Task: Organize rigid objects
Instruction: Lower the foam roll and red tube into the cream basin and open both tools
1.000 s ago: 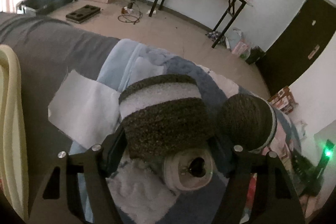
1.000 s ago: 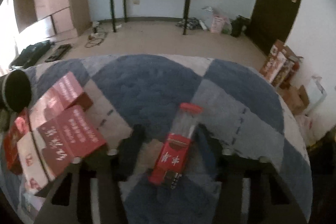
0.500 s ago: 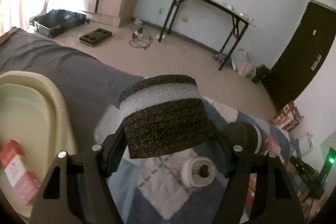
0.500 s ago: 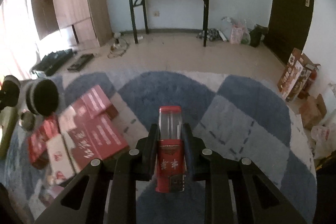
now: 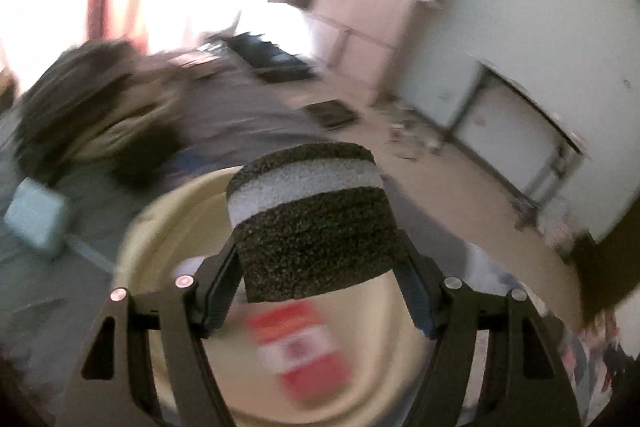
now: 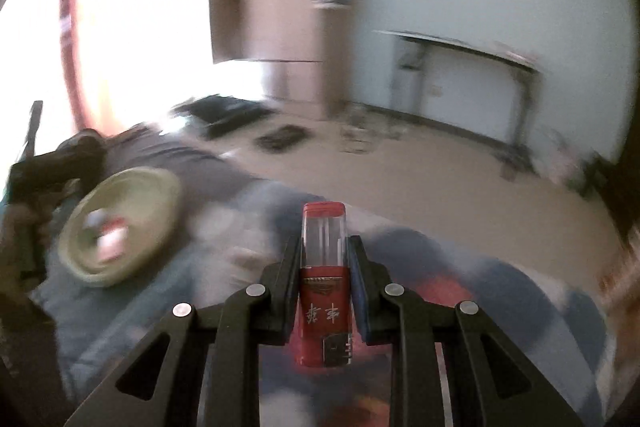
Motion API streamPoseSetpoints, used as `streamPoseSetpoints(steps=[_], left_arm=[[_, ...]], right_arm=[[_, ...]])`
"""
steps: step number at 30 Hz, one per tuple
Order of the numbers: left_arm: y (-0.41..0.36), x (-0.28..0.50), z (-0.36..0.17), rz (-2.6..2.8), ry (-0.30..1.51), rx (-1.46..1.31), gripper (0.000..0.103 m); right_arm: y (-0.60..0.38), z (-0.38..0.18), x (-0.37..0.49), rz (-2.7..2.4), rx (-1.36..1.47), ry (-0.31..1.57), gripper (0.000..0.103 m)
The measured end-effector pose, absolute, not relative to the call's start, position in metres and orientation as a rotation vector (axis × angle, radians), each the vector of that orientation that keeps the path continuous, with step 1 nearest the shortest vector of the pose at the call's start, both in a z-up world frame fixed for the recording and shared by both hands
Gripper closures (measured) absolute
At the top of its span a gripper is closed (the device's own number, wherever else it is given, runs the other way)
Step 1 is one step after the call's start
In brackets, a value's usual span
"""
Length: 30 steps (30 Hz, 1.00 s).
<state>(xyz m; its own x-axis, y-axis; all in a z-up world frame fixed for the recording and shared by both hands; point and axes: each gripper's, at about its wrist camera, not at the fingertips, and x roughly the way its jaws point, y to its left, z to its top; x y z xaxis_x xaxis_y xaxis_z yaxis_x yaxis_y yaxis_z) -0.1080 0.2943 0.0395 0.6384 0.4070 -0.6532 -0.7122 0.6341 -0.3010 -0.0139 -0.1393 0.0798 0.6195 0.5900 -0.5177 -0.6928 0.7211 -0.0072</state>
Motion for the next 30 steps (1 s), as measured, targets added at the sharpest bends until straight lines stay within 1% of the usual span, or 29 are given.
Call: streamPoseSetpoints(steps=[5,8,10,12,15,19,24,25,26,28,29,30], left_arm=[[0.322,-0.127,0.018,0.748,0.607,-0.67,0.031],[0.328,-0.116,-0.003,0.729,0.681,-0.705,0.031],[0.336,-0.111,-0.021,0.705,0.751,-0.725,0.031],[0.347,-0.116,-0.032,0.722,0.759,-0.77,0.031],[0.354,-0.123,-0.035,0.694,0.728,-0.816,0.031],[0.356,-0.123,-0.037,0.674,0.716,-0.828,0.031],[0.357,-0.125,-0.032,0.648,0.679,-0.851,0.029],[0.356,-0.125,-0.03,0.616,0.662,-0.861,0.027],[0.355,-0.124,-0.027,0.598,0.647,-0.862,0.021],[0.349,-0.126,-0.015,0.58,0.605,-0.835,0.012],[0.345,-0.126,-0.008,0.566,0.581,-0.822,0.009],[0.341,-0.128,-0.001,0.545,0.554,-0.81,0.007]], right_arm=[[-0.021,0.08,-0.047,1.044,-0.331,0.549,0.081],[0.041,0.064,-0.066,1.172,-0.422,0.603,0.081],[0.078,0.042,-0.081,1.22,-0.503,0.653,0.081],[0.098,0.025,-0.091,1.251,-0.551,0.692,0.081],[0.114,-0.002,-0.105,1.274,-0.611,0.752,0.081],[0.116,-0.029,-0.115,1.242,-0.686,0.787,0.081],[0.101,-0.035,-0.124,1.225,-0.706,0.766,0.081],[0.109,-0.031,-0.121,1.223,-0.713,0.762,0.081],[0.108,-0.03,-0.122,1.222,-0.715,0.754,0.081],[0.106,-0.025,-0.127,1.232,-0.713,0.745,0.075],[0.119,-0.017,-0.128,1.235,-0.703,0.738,0.064],[0.112,-0.013,-0.13,1.237,-0.686,0.725,0.053]])
